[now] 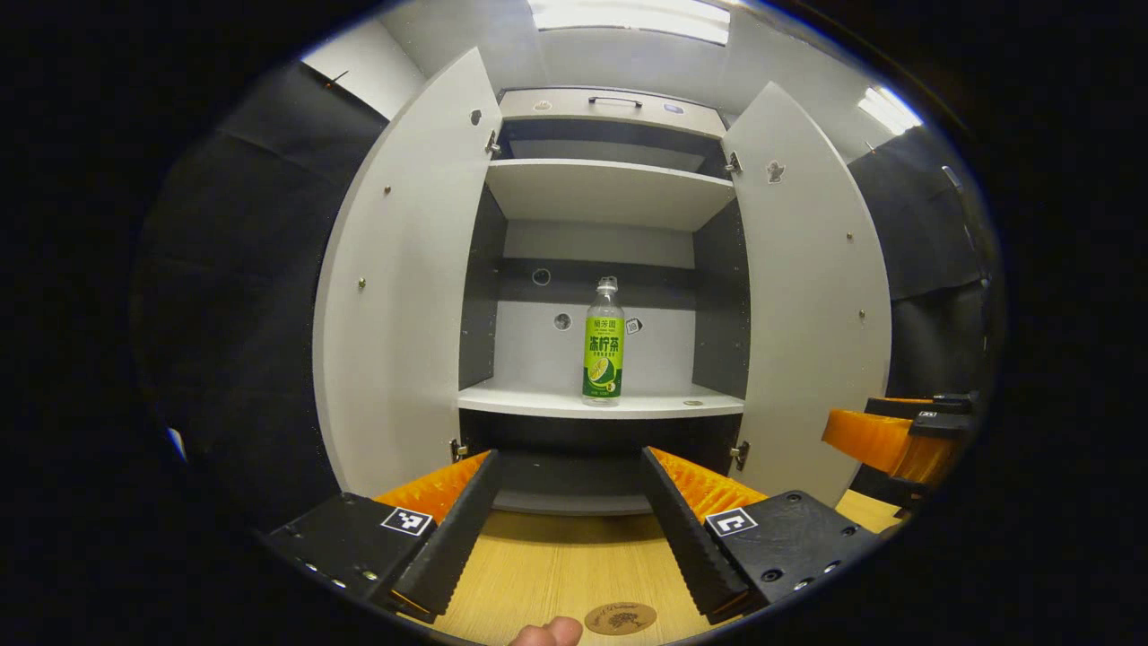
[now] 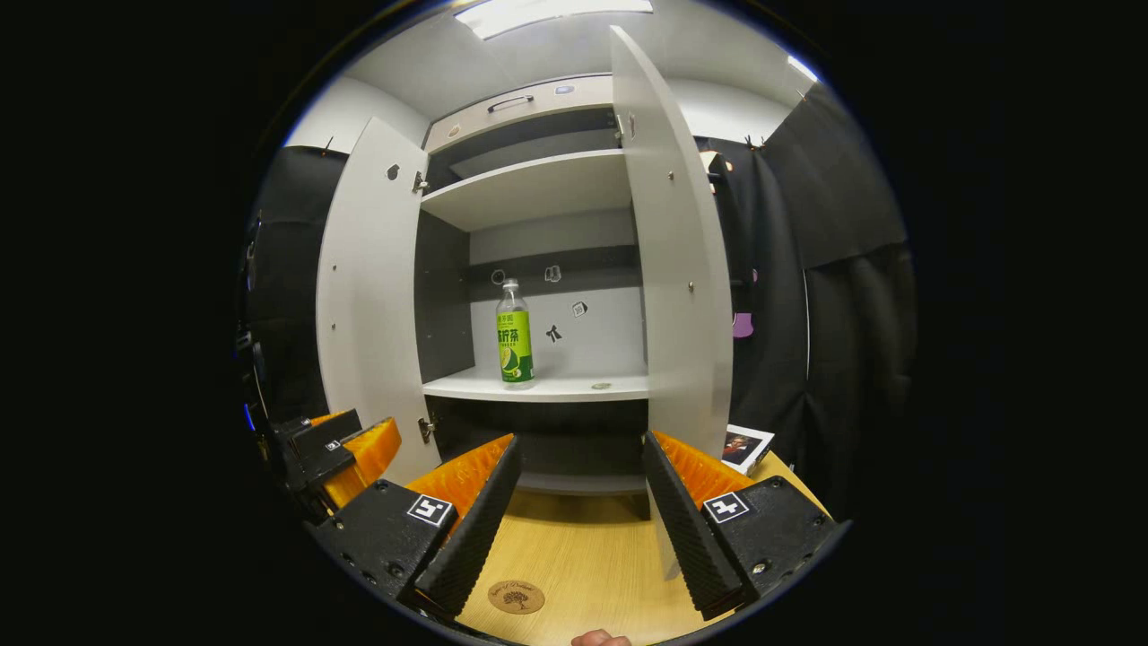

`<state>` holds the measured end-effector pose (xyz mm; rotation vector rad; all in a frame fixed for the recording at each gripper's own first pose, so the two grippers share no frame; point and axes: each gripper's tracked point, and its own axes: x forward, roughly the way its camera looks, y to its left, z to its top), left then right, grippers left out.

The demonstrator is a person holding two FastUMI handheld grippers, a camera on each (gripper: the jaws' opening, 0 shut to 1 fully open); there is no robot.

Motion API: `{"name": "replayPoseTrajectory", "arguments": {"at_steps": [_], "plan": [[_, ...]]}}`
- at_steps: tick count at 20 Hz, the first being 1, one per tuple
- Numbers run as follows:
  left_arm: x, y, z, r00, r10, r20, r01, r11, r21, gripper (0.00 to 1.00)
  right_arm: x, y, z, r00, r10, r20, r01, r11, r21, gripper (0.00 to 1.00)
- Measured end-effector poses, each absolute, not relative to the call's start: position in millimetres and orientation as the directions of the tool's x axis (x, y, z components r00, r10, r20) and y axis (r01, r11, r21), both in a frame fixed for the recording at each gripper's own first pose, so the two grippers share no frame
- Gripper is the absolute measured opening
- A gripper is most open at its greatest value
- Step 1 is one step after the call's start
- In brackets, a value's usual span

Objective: Grasp the bottle in the cabinet with the left hand and place it on the coaster, then close the right door with the right hand and the left door with the left hand.

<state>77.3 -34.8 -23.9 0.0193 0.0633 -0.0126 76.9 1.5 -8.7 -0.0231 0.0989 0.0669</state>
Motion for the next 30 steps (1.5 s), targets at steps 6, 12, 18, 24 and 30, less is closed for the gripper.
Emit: {"name": "replayPoseTrajectory", "arguments": {"at_steps": [6, 12, 18, 24, 30], "plan": [[75.6, -27.9, -26.1, 0.998, -0.005, -0.064, 0.005, 1.0, 0.007, 0.95, 74.0, 0.4, -4.9, 0.995, 0.057, -0.085, -0.059, 0.998, -0.019, 0.84], [69.2, -17.9, -22.7, 0.998, 0.008, -0.062, -0.007, 1.0, 0.013, 0.95, 69.0, 6.6, -11.7, 0.993, 0.065, -0.095, -0.069, 0.997, -0.034, 0.84], [64.6, -14.8, -18.2, 0.998, 0.011, -0.059, -0.01, 1.0, 0.01, 0.95, 65.6, 8.9, -15.3, 0.992, 0.069, -0.106, -0.072, 0.997, -0.026, 0.84], [60.9, -19.8, -13.6, 0.999, 0.003, -0.048, -0.003, 1.0, -0.002, 0.95, 61.9, 7.7, -13.1, 0.992, 0.073, -0.099, -0.076, 0.997, -0.033, 0.84], [97.1, -40.0, 3.4, 0.995, -0.097, -0.033, 0.096, 0.995, -0.036, 0.94, 57.2, 9.4, -7.3, 0.991, 0.088, -0.1, -0.092, 0.995, -0.041, 0.84]]}}
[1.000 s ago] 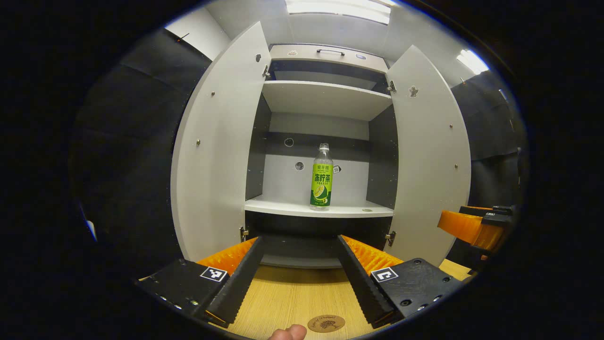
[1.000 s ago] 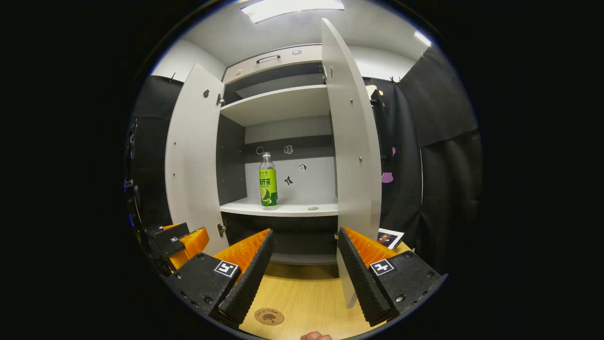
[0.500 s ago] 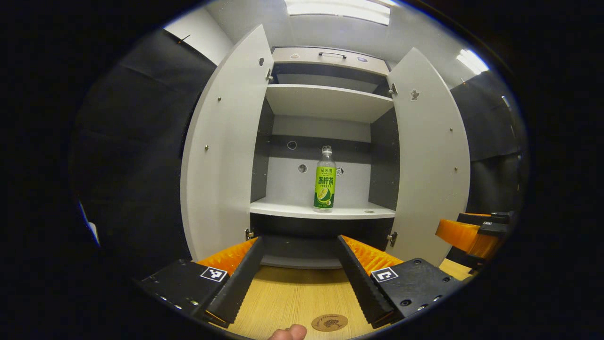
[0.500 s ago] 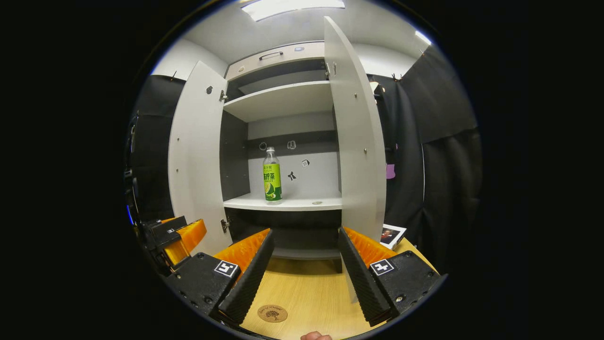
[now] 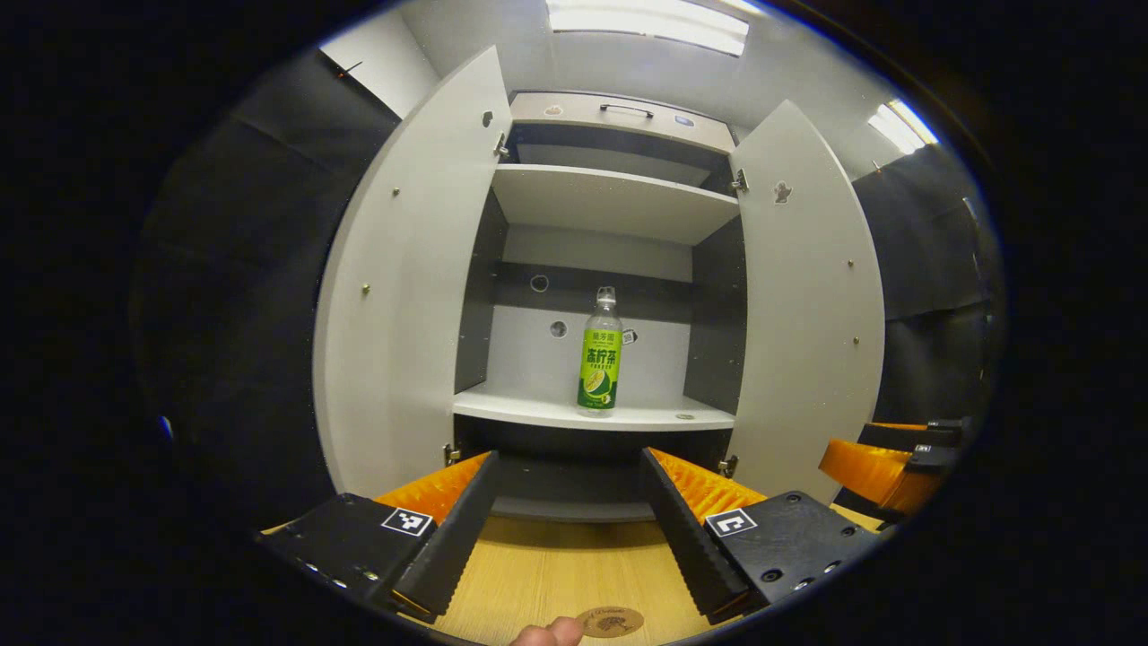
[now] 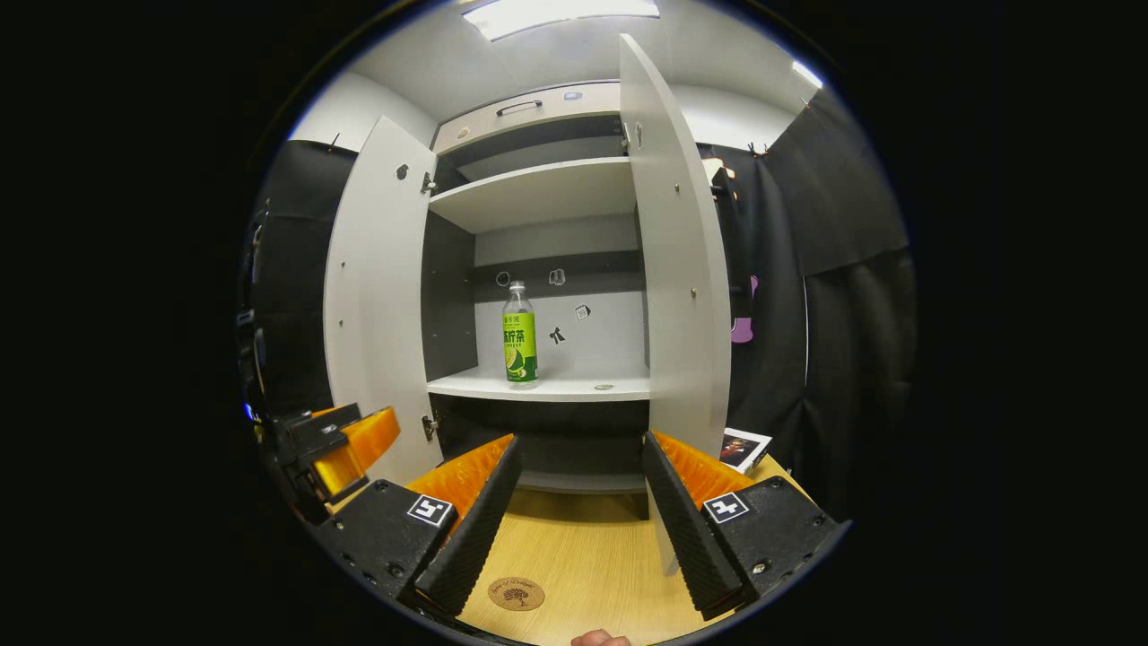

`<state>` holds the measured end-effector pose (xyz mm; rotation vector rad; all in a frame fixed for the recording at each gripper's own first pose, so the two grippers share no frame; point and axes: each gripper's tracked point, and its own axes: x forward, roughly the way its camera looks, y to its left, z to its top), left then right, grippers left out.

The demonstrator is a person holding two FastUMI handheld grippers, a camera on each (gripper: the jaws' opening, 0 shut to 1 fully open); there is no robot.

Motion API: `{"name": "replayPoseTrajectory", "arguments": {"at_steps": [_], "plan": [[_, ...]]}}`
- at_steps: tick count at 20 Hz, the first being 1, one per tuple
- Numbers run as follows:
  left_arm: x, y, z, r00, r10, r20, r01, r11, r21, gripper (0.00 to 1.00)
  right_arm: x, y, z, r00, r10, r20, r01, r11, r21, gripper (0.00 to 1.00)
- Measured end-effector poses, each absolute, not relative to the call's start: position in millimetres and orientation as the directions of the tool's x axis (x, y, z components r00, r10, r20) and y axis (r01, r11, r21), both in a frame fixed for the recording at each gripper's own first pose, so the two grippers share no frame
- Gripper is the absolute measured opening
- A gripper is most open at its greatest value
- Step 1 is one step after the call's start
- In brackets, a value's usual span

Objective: Grasp the bottle in the cabinet with the left hand and place it on the coaster, then close the right door with the right hand and the left door with the left hand.

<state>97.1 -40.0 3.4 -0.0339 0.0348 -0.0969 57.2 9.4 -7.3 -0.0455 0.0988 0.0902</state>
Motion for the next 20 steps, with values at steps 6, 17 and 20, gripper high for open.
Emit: {"name": "replayPoseTrajectory", "arguments": {"at_steps": [6, 17, 20], "plan": [[226.3, -75.6, 46.2, 0.966, -0.26, -0.014, 0.259, 0.965, -0.043, 0.95, 48.8, 8.8, 4.9, 0.994, 0.082, -0.074, -0.084, 0.996, -0.034, 0.84], [385.4, -81.5, 23.0, 0.982, -0.182, -0.05, 0.183, 0.983, 0.013, 0.95, 52.7, -24.4, 4.7, 0.996, -0.036, -0.086, 0.033, 0.999, -0.033, 0.84], [401.8, -77.5, 20.0, 0.985, -0.169, -0.042, 0.17, 0.985, 0.008, 0.94, 56.0, -24.8, 4.6, 0.995, -0.041, -0.087, 0.038, 0.998, -0.042, 0.84]]}}
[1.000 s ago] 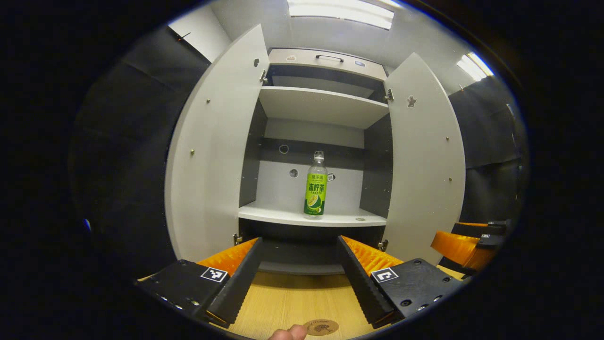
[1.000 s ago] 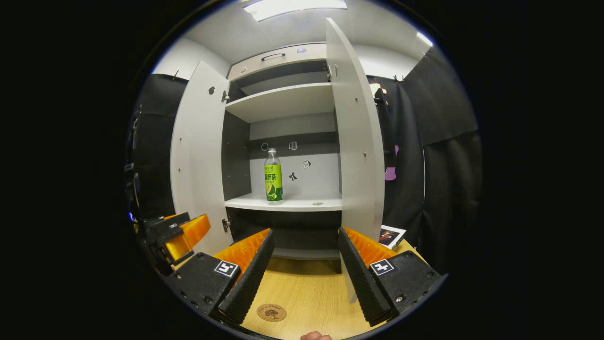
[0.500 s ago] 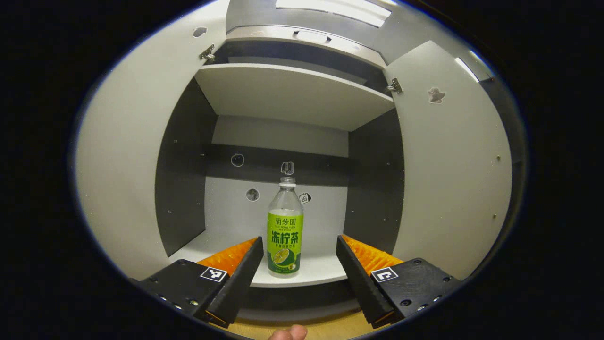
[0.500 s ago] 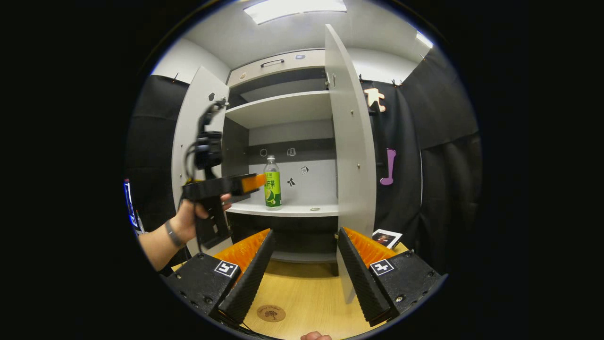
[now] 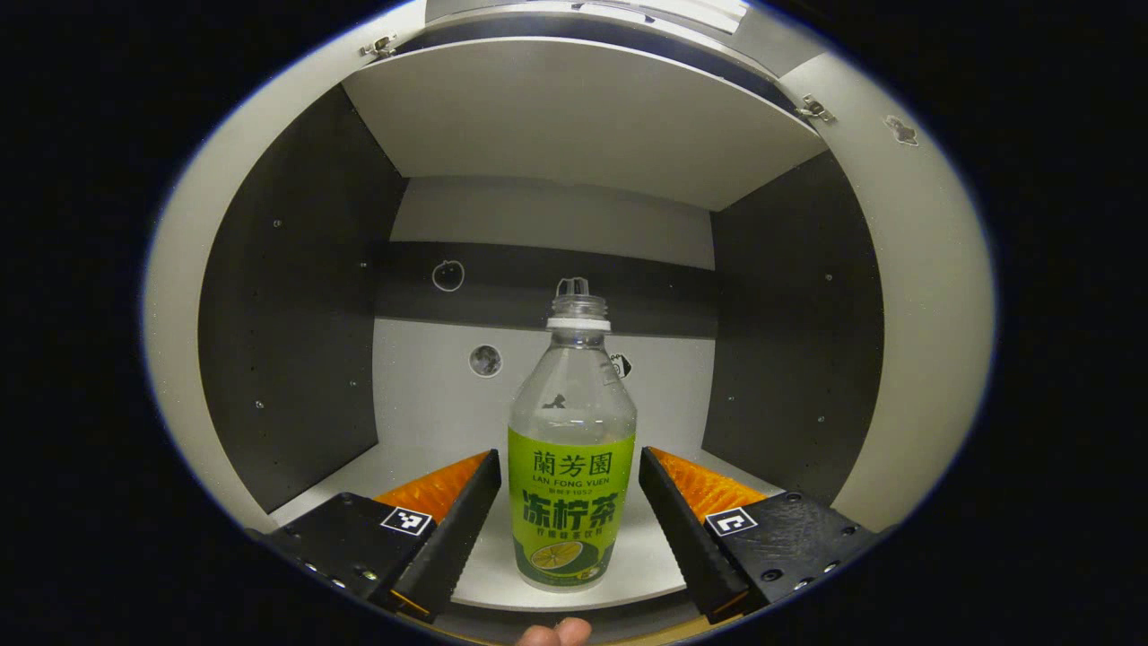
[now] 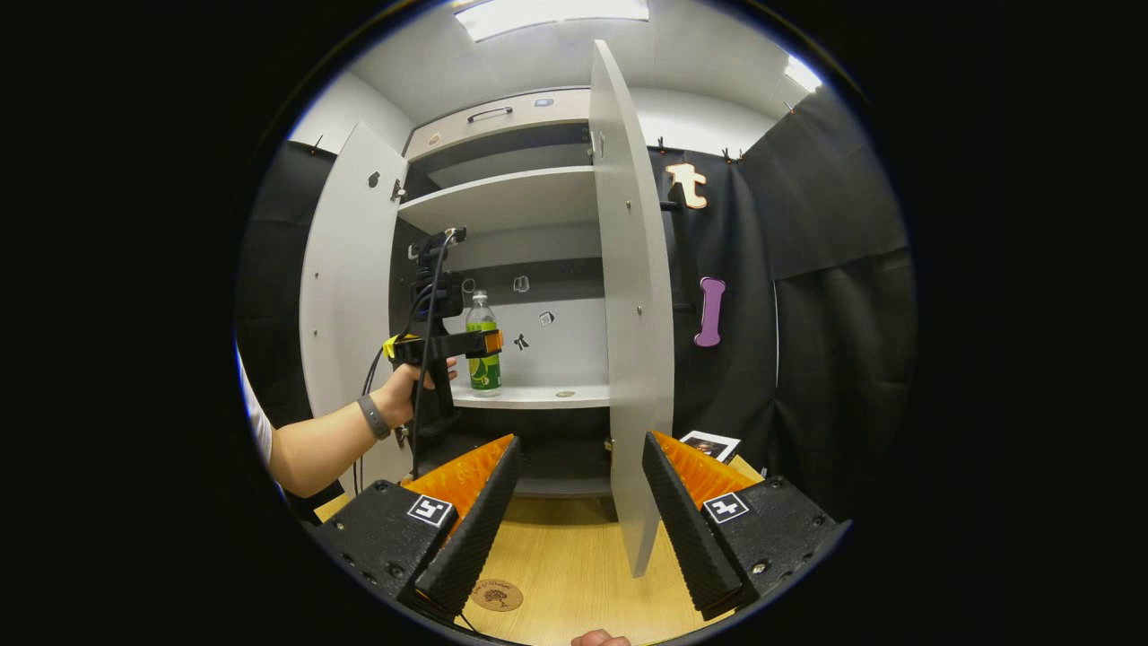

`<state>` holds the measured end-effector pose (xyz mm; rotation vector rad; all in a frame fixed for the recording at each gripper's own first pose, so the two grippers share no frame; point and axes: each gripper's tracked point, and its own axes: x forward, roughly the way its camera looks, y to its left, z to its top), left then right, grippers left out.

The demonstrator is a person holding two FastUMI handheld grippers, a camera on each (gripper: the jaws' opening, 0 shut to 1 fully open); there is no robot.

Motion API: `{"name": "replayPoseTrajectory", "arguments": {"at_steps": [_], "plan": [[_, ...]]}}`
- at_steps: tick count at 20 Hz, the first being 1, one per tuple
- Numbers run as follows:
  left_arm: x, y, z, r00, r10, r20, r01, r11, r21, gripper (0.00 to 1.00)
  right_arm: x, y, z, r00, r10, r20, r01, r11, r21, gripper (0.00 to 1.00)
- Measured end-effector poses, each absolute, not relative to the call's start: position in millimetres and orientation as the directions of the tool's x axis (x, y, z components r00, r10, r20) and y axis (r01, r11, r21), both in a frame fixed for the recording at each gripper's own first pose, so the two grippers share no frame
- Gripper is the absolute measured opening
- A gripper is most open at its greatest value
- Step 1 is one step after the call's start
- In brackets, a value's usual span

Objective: Grasp the bottle in the cabinet with the left hand and place it on the coaster, then close the right door with the right hand and the left door with the left hand.

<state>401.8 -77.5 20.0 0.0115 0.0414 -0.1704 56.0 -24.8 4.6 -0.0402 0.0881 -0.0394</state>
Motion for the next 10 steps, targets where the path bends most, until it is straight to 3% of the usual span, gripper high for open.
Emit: {"name": "replayPoseTrajectory", "arguments": {"at_steps": [4, 6, 9, 10], "plan": [[413.6, -78.8, 26.2, 0.984, -0.176, -0.027, 0.177, 0.984, 0.035, 0.93, 61.0, -23.8, 5.2, 0.995, -0.041, -0.087, 0.038, 0.998, -0.044, 0.84], [412.5, -78.8, 26.1, 0.982, -0.186, -0.034, 0.188, 0.981, 0.043, 0.76, 63.2, -22.3, 6.9, 0.996, -0.037, -0.083, 0.034, 0.999, -0.041, 0.84], [405.5, -79.2, 33.4, 0.98, -0.198, -0.024, 0.198, 0.98, 0.021, 0.72, 65.2, -20.0, 8.6, 0.997, -0.031, -0.076, 0.028, 0.999, -0.047, 0.84], [399.0, -77.8, 38.0, 0.98, -0.198, -0.016, 0.198, 0.98, 0.014, 0.76, 65.1, -18.3, 10.1, 0.997, -0.027, -0.074, 0.023, 0.999, -0.047, 0.84]]}}
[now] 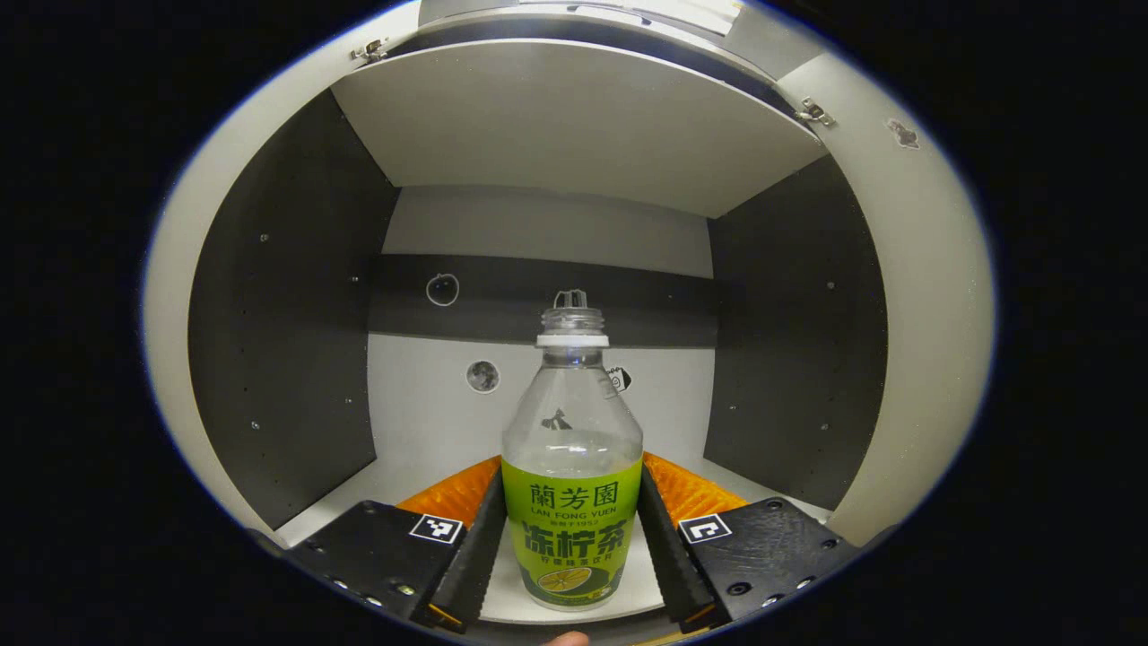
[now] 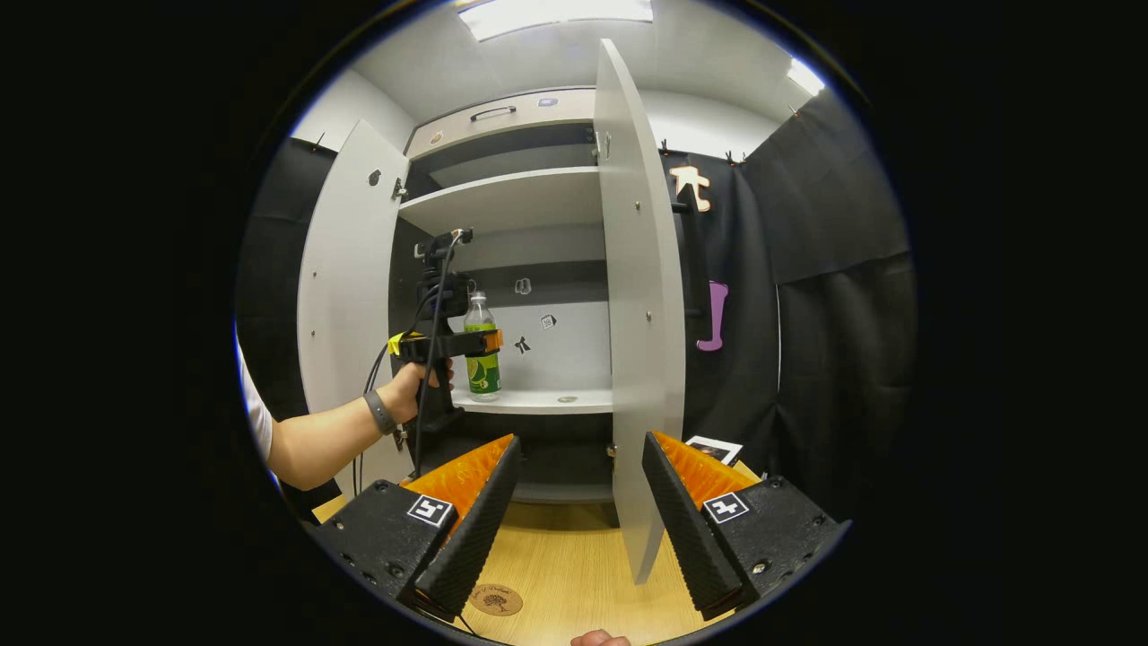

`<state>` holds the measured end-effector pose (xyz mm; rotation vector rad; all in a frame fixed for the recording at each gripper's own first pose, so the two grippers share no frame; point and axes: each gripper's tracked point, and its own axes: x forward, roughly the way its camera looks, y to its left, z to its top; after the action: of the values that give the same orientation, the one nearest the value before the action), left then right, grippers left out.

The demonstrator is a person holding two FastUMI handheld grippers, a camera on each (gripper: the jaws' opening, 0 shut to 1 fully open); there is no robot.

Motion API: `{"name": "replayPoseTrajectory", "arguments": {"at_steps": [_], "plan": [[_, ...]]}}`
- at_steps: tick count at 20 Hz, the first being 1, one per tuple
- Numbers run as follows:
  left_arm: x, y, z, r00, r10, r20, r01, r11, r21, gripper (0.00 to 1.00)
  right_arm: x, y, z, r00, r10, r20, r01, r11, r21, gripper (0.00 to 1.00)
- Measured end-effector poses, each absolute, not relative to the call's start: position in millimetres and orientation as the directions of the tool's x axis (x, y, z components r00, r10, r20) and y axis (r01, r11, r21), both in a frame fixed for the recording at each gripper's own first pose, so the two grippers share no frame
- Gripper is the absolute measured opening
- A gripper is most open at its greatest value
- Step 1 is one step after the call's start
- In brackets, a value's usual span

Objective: Grasp the bottle in the cabinet with the left hand and place it on the coaster, then close the right door with the right hand and the left door with the left hand.

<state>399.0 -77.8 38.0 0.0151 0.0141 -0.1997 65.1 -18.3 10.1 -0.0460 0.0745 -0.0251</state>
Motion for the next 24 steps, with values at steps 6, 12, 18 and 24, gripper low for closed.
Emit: {"name": "replayPoseTrajectory", "arguments": {"at_steps": [6, 12, 18, 24], "plan": [[325.0, -75.9, 52.2, 0.971, -0.241, -0.008, 0.241, 0.971, 0.001, 0.7, 64.6, -9.1, 18.5, 0.998, 0.025, -0.057, -0.027, 0.999, -0.033, 0.84], [211.2, -94.6, -14.9, 0.958, -0.288, -0.009, 0.288, 0.956, 0.061, 0.7, 63.0, -4.8, 33.9, 0.996, 0.077, -0.046, -0.077, 0.997, -0.013, 0.84], [140.9, -114.7, -124.3, 0.956, -0.287, -0.066, 0.293, 0.949, 0.113, 0.69, 51.9, -9.1, 51.7, 0.998, 0.056, -0.024, -0.058, 0.996, -0.075, 0.83], [108.4, -115.0, -193.5, 0.975, -0.204, -0.087, 0.211, 0.974, 0.079, 0.7, 35.7, -12.8, 56.4, 0.999, 0.048, -0.016, -0.05, 0.99, -0.131, 0.83]]}}
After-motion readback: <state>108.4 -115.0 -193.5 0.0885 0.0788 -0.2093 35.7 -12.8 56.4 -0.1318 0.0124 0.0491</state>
